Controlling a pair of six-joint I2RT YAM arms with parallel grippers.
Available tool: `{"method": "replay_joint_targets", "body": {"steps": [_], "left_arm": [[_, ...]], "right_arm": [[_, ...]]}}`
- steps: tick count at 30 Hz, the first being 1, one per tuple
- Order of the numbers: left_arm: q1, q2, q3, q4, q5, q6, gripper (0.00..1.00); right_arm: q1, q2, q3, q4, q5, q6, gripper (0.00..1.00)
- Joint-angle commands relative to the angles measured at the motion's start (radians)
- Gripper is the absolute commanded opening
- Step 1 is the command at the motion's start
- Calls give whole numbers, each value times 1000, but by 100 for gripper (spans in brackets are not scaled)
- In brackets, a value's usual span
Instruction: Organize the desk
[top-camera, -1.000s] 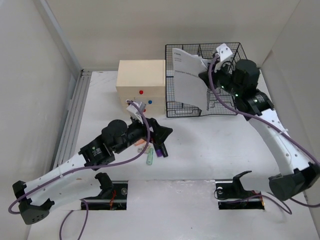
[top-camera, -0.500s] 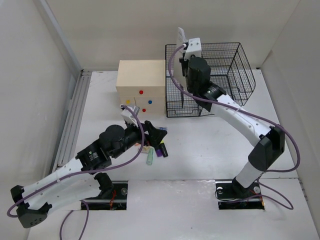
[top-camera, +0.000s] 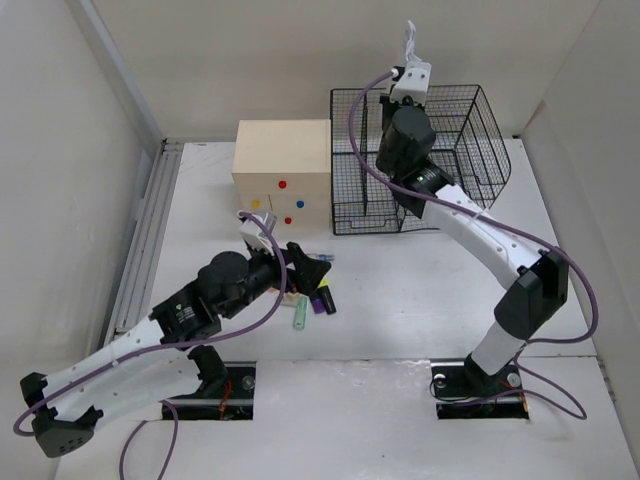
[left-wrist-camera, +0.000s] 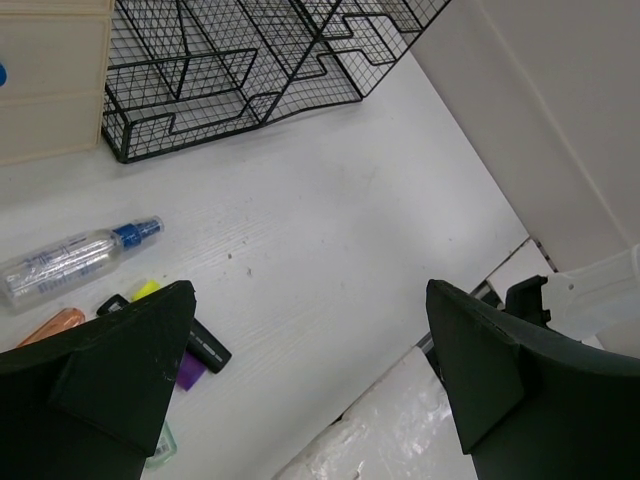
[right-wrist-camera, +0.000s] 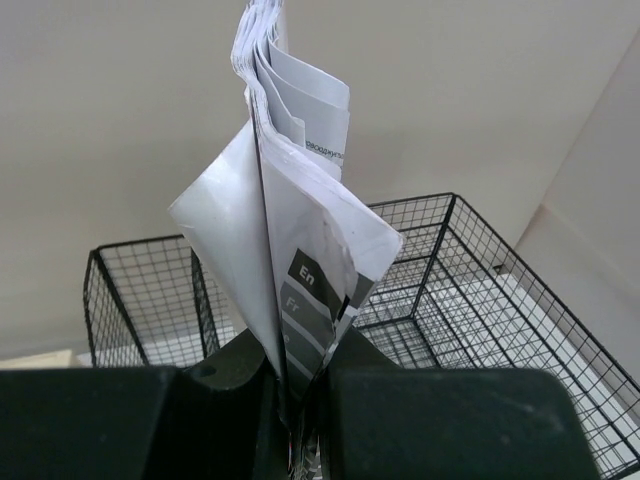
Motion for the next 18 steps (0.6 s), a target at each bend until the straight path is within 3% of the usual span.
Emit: {"method": "replay_joint_targets", "body": {"steps": [1, 11, 18], "left_arm": [[-6, -33, -15, 26, -13, -6, 100], [-6, -33, -54, 47, -13, -6, 100], [-6, -4, -72, 96, -4, -6, 100]], "right_arm": [[-33, 34, 62, 122, 38, -19, 0], [-106, 189, 33, 174, -83, 20, 0], [-125, 209, -30, 185, -180, 111, 0]]}}
